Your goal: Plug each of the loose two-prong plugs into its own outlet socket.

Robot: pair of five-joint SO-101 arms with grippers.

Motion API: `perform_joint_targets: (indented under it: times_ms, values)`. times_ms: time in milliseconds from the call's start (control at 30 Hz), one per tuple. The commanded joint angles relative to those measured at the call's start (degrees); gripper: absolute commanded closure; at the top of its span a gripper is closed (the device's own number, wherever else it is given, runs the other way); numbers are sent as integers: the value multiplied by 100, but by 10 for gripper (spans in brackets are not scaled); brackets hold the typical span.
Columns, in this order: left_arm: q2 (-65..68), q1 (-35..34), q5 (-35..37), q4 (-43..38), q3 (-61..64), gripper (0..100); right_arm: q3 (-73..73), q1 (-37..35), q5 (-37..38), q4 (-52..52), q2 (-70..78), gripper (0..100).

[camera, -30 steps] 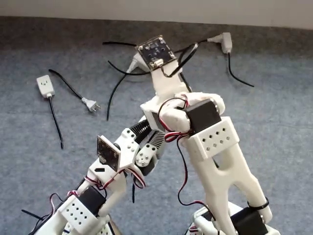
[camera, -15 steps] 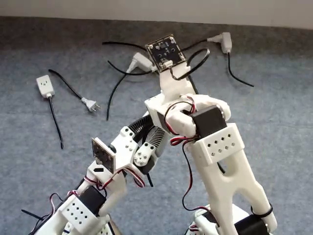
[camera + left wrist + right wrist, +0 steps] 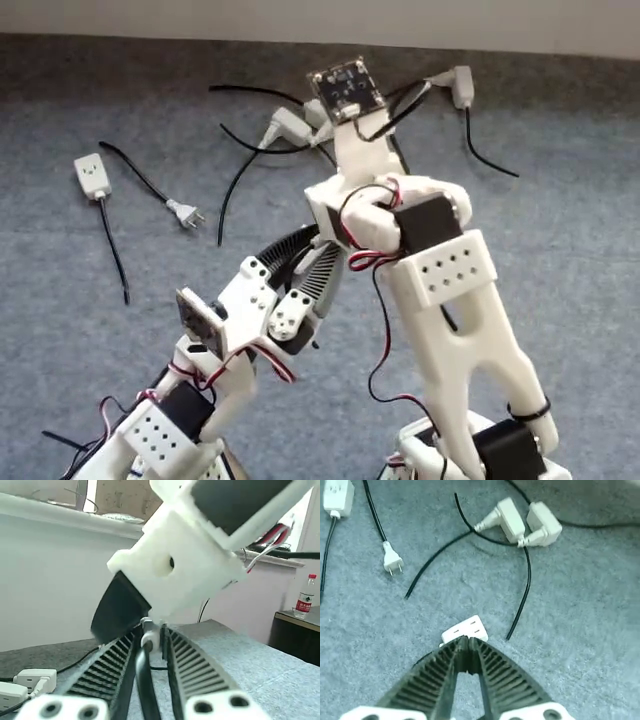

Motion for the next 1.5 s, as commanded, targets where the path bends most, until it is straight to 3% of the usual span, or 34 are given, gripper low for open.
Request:
perform_joint_targets:
  times_ms: [0, 167, 333, 567, 800, 1067, 1300, 1467]
  values:
    - [-31, 31, 44, -158, 22, 994, -1569, 101, 62, 435, -92, 992]
    - [-31, 57, 44, 229, 40, 994, -2932, 620, 62, 1033, -40, 992]
    - [-22, -198, 44, 1046, -224, 994, -3275, 1982, 62, 1349, -40, 992]
    - [-4, -1138, 571, 3578, -1815, 994, -1947, 3644, 26, 1446, -66, 992]
    - [171, -1235, 580, 4756, -2571, 994, 154, 4277, 18, 1393, -101, 992]
    - [3301, -1253, 949, 5486, -4549, 994, 2193, 4321, -985, 708, -92, 992]
    - [6246, -1262, 1864, 6532, -7134, 993, 4066, 4321, -1029, -593, -92, 992]
    - [7609, -1560, 2708, 7086, -8655, 993, 5446, 4321, -1029, -2158, -92, 992]
